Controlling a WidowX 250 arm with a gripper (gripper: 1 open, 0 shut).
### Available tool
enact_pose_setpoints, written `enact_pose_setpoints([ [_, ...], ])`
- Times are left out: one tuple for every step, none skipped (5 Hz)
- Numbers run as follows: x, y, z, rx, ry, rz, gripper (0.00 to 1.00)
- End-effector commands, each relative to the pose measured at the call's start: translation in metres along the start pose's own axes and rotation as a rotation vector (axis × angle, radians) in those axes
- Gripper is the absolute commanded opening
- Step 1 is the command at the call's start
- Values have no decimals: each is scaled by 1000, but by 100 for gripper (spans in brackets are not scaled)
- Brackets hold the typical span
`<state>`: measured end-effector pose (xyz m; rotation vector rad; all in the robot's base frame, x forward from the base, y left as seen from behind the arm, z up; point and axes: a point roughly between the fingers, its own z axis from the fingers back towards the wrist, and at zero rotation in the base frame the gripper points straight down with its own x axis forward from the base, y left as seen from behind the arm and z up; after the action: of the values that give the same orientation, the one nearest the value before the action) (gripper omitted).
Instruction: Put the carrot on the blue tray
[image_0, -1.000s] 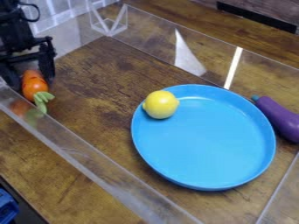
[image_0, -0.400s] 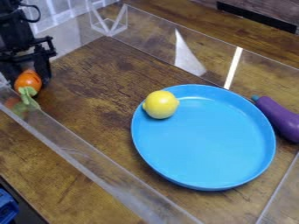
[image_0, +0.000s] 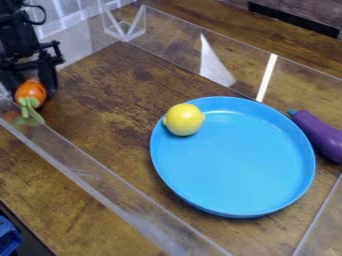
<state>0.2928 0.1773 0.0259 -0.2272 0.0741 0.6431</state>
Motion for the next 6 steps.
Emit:
enact_pose_setpoints([
  [9,4,21,-3,-60,11,0],
  [9,1,24,-1,-56,10,0],
  [8,-1,25,10,-54,5,0],
  [6,-3,23,22,-53,-3,0],
  [5,-5,21,34,-51,-10,0],
  [3,-8,20,45,-47,-15,0],
])
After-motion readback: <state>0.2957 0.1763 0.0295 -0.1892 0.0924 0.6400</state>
